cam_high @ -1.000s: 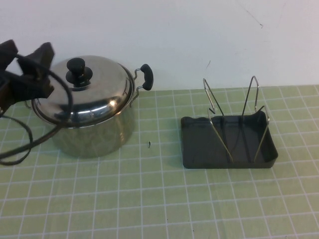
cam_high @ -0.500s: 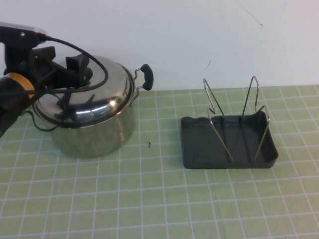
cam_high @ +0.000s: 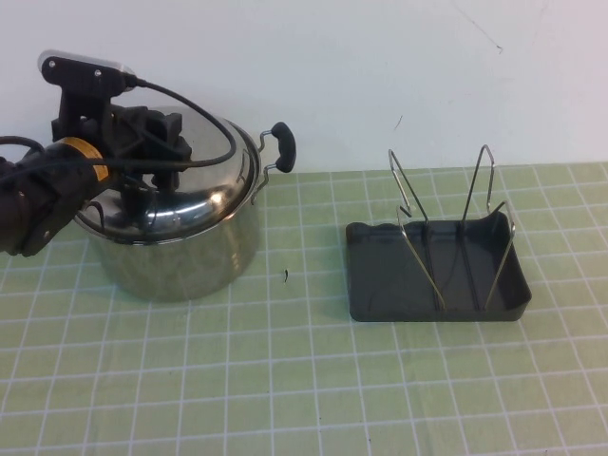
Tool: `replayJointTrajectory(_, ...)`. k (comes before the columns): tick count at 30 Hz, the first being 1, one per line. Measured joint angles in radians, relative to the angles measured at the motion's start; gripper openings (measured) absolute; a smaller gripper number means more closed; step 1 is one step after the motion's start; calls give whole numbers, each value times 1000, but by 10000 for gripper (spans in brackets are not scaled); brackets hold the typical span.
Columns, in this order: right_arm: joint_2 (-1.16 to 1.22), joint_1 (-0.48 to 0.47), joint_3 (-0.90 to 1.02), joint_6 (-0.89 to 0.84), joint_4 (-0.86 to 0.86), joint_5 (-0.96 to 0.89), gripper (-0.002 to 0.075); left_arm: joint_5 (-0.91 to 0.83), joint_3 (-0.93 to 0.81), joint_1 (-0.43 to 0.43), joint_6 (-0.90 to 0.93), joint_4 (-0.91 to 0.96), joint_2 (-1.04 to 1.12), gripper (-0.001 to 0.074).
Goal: Put pot lid on rack
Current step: Open the pot, then hand over the pot lid
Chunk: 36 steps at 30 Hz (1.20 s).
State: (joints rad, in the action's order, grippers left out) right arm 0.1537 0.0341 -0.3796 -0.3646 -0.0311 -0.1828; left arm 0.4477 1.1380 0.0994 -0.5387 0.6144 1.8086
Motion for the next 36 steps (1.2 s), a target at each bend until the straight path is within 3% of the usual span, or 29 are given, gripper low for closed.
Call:
replayJointTrajectory(10,0,0,0,2,-15,1,-1,46,-6,2,29,39,-60,310)
replayJointTrajectory(16,22,2,-97,2,-124,-110,-1,205,-8,19,0,24,-219,310)
replayJointTrajectory(20,97,10,-191,-141,-444,-295,-1,352,-8,90,-55,-3,-322,310)
replayJointTrajectory(25,197,25,-237,-628,-1112,-457,-1,446,-8,261,-73,-27,-387,310)
replayJointTrajectory(30,243,25,-240,-780,-1434,-482,4,492,-8,446,-75,-153,-389,309)
replayJointTrajectory(33,261,25,-240,-796,-1510,-532,87,520,-8,528,-68,-211,-389,309)
replayJointTrajectory(36,273,25,-240,-800,-1591,-579,288,534,-8,593,-43,-239,-389,309)
